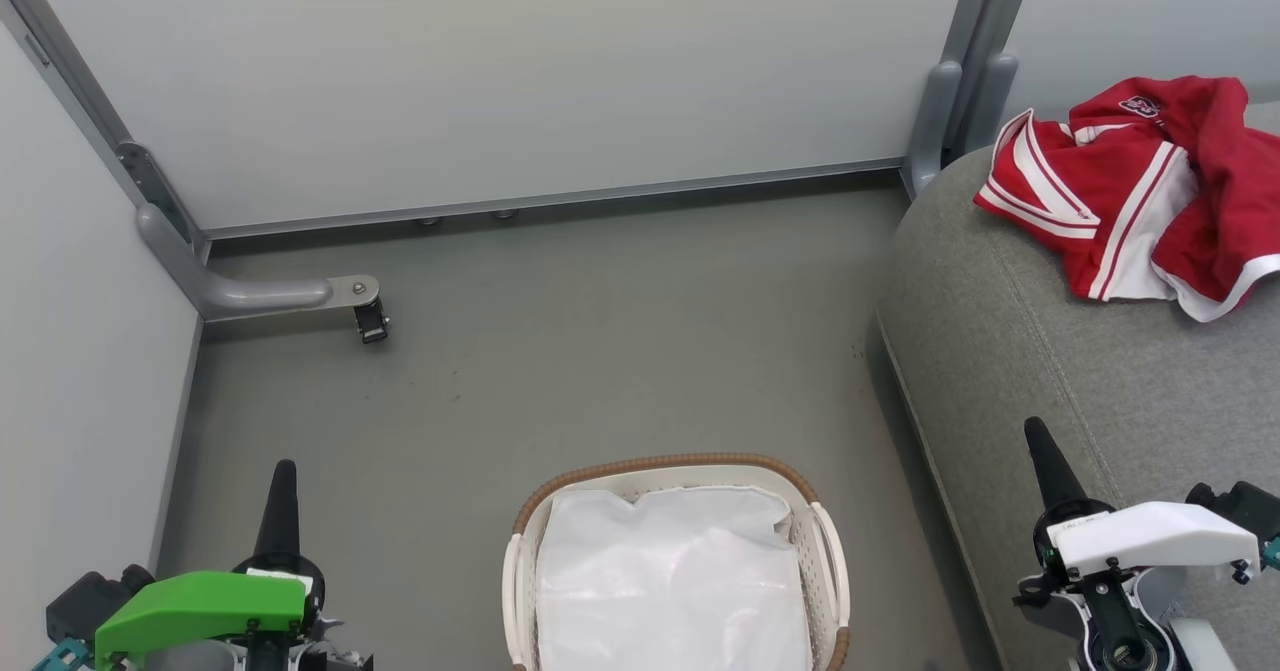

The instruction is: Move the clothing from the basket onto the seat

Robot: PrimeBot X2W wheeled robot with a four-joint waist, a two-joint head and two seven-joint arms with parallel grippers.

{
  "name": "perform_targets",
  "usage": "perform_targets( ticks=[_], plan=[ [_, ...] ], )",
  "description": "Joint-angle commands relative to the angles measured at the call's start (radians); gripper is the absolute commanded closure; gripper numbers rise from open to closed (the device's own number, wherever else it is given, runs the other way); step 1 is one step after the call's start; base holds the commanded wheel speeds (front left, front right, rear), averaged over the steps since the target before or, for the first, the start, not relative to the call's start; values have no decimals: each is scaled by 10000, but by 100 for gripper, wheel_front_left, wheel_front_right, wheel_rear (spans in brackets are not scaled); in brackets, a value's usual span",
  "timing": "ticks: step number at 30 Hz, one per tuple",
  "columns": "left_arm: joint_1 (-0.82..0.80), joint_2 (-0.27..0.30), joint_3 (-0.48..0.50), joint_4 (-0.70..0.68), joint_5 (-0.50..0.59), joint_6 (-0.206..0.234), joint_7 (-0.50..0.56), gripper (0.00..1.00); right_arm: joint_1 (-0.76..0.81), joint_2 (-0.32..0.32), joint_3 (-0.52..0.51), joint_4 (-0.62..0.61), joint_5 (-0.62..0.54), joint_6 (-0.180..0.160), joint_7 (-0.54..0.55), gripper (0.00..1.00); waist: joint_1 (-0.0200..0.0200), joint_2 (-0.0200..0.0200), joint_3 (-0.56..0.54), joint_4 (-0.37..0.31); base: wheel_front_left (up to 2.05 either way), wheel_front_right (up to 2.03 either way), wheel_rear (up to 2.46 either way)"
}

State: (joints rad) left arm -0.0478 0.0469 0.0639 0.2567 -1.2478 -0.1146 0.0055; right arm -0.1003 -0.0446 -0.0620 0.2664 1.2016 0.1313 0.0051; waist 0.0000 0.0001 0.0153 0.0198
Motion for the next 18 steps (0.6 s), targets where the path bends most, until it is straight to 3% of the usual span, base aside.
perform_targets(
  ticks=[1,18],
  plan=[
    [-253,43,67,-113,-261,-61,69,100,-131,-58,-68,-114,292,-5,77,100,0,-1,-4,-6,0,0,0],
    [-411,48,236,-124,-1545,-97,472,100,-126,-67,-245,-165,1733,-6,469,100,0,-1,-43,-69,0,0,0]
  ],
)
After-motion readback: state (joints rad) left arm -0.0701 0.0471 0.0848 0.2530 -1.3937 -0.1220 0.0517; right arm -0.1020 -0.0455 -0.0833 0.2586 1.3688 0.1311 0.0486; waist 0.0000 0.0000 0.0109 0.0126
